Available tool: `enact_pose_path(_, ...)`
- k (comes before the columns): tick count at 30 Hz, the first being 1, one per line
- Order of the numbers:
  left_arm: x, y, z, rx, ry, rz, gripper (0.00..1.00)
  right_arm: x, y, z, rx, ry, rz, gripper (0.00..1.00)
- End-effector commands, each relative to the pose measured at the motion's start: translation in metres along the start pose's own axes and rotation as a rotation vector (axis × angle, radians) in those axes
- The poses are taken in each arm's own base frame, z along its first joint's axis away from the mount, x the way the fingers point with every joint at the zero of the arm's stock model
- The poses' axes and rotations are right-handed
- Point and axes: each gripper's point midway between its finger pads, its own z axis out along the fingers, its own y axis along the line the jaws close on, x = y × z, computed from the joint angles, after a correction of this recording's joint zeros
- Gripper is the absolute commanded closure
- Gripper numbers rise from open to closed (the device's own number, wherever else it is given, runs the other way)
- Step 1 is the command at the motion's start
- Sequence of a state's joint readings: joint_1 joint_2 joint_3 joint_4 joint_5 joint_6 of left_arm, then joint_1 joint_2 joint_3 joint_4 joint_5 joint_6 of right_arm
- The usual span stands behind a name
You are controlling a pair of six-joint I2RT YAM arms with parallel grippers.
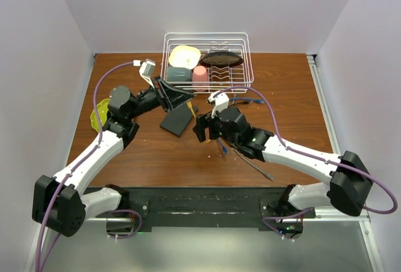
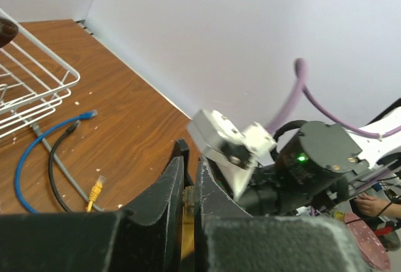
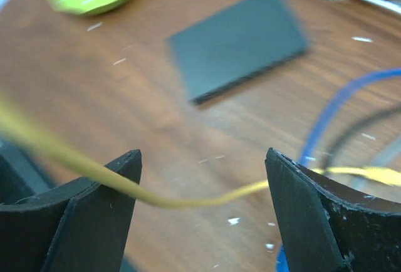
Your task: Insert the plug into the switch port
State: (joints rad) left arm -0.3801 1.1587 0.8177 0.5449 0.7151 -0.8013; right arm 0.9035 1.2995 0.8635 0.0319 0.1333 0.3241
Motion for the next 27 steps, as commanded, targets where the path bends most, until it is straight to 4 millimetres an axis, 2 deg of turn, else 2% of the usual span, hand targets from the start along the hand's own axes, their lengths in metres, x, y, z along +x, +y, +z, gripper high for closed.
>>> enact_pose_path(1, -0.029, -0.057, -0.011, 0.16, -0.065, 0.091, 1.0, -0.058, -0.051, -0.018, 0.35, -0.218, 0.112, 0.18)
enact_pose_path(7, -0.033, -0.085, -0.021, 0.246, -0.051, 0.131, 1.0, -0.081, -0.1, -0.069, 0.624, -0.384, 0.169, 0.18)
enact_pose_path(12, -0.035, -0.102, -0.027, 0.307, -0.05, 0.148, 1.0, -0.089, -0.124, -0.106, 0.775, -0.459, 0.16, 0.18)
enact_pose_path(16, -0.034, -0.113, -0.032, 0.364, -0.045, 0.156, 1.0, -0.094, -0.133, -0.131, 0.809, -0.491, 0.155, 0.18)
enact_pose_path(20, -0.033, -0.12, -0.034, 0.404, -0.037, 0.14, 1.0, -0.103, -0.121, -0.13, 0.718, -0.482, 0.12, 0.16)
enact_pose_path(23, -0.036, -0.127, -0.037, 0.43, -0.057, 0.136, 1.0, -0.115, -0.077, -0.107, 0.437, -0.447, 0.003, 0.15)
enact_pose_path(24, -0.036, -0.128, -0.037, 0.435, -0.059, 0.135, 1.0, -0.117, -0.053, -0.099, 0.294, -0.428, -0.051, 0.14)
enact_pose_path(27, -0.035, -0.122, -0.035, 0.421, -0.063, 0.128, 1.0, -0.126, -0.019, -0.098, 0.11, -0.436, -0.075, 0.12)
